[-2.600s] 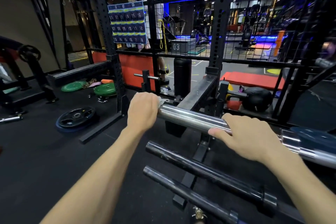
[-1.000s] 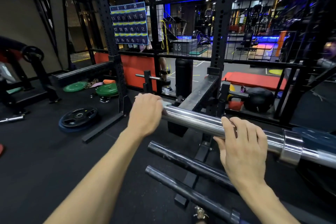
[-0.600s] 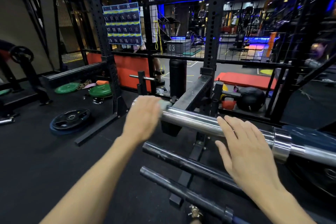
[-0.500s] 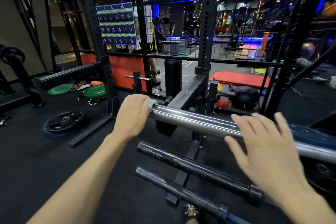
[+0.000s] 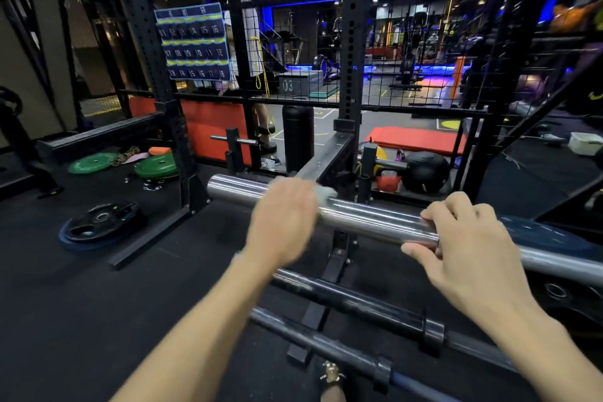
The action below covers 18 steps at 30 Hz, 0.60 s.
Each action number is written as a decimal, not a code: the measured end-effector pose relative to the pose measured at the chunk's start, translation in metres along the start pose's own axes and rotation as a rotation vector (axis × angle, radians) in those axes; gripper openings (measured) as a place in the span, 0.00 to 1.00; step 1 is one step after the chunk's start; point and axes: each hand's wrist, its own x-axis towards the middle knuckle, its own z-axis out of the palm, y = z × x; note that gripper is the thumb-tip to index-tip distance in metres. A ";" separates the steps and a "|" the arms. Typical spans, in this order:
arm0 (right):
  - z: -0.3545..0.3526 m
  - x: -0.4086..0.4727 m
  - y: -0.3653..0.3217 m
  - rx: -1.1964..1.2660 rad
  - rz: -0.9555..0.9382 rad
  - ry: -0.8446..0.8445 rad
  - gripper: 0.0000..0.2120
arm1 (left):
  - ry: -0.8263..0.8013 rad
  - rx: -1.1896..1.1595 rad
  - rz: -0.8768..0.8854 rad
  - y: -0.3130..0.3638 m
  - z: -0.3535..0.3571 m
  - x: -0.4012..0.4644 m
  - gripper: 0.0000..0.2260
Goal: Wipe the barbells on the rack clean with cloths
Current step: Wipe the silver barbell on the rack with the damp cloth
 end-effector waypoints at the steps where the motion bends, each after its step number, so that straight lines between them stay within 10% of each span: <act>1: 0.001 -0.001 -0.003 -0.003 -0.013 0.033 0.23 | 0.011 0.037 -0.070 -0.020 -0.002 -0.006 0.08; 5: 0.007 -0.004 -0.011 -0.017 -0.029 0.102 0.25 | 0.046 0.072 -0.307 -0.026 -0.001 -0.010 0.16; 12: 0.013 -0.011 -0.003 -0.006 -0.044 0.212 0.20 | 0.017 -0.243 -0.073 0.130 0.020 0.014 0.15; 18: 0.017 -0.018 0.007 0.102 -0.068 0.272 0.28 | -0.001 -0.070 -0.013 0.036 0.010 0.004 0.19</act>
